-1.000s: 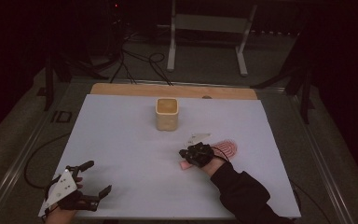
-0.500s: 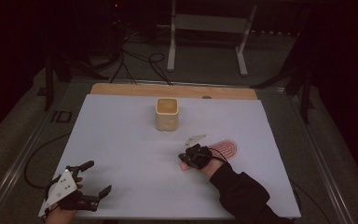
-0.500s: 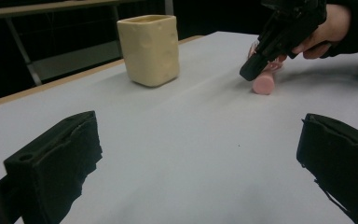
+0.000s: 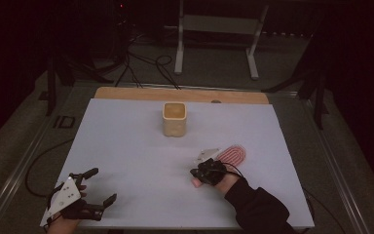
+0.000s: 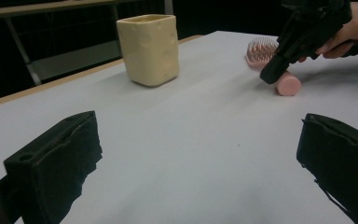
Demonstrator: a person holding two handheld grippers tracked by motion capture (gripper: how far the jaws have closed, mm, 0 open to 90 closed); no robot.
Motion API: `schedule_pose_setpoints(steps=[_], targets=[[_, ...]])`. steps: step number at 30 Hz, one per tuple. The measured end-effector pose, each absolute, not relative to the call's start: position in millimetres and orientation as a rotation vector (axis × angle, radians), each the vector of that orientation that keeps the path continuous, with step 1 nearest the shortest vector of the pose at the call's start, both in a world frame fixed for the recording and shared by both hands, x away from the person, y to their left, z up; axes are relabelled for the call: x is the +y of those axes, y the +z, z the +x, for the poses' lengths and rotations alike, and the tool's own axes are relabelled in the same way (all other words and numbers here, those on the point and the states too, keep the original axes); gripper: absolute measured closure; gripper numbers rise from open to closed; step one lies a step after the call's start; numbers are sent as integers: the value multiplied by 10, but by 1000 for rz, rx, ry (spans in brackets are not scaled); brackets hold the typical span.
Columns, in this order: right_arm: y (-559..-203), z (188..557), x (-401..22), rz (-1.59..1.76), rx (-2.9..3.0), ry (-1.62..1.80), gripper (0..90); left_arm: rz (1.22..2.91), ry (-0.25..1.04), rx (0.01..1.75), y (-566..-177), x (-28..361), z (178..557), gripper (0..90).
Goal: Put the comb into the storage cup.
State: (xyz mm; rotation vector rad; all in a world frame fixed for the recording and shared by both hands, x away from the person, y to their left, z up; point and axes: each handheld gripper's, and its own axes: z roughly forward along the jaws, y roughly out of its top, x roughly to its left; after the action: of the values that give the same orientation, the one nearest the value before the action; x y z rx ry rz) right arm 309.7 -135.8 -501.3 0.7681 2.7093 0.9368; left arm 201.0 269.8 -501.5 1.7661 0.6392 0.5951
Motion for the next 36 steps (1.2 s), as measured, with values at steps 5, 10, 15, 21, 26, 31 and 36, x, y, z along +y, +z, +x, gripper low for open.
schedule_pose_setpoints(steps=[5,10,15,21,26,31,36], targets=[[-5003,3011,-1433,783,2716,934,900,1768,594,640,-5017,2694,2012,0],[-5002,2924,-1498,772,2733,921,900,1769,595,641,-5016,2694,2012,0],[-5009,2812,-1596,790,2743,909,900,1769,594,641,-5017,2694,2013,0],[-4994,2696,-1778,786,2758,859,900,1770,596,641,-5016,2693,2012,0],[-4964,2626,-1969,826,2743,845,900,1771,596,642,-5018,2691,2016,0],[-4948,2556,-2181,876,2728,838,900,1773,596,642,-5017,2687,2015,0],[-4955,2496,-2355,928,2705,826,900,1774,596,643,-5020,2678,2015,0]])
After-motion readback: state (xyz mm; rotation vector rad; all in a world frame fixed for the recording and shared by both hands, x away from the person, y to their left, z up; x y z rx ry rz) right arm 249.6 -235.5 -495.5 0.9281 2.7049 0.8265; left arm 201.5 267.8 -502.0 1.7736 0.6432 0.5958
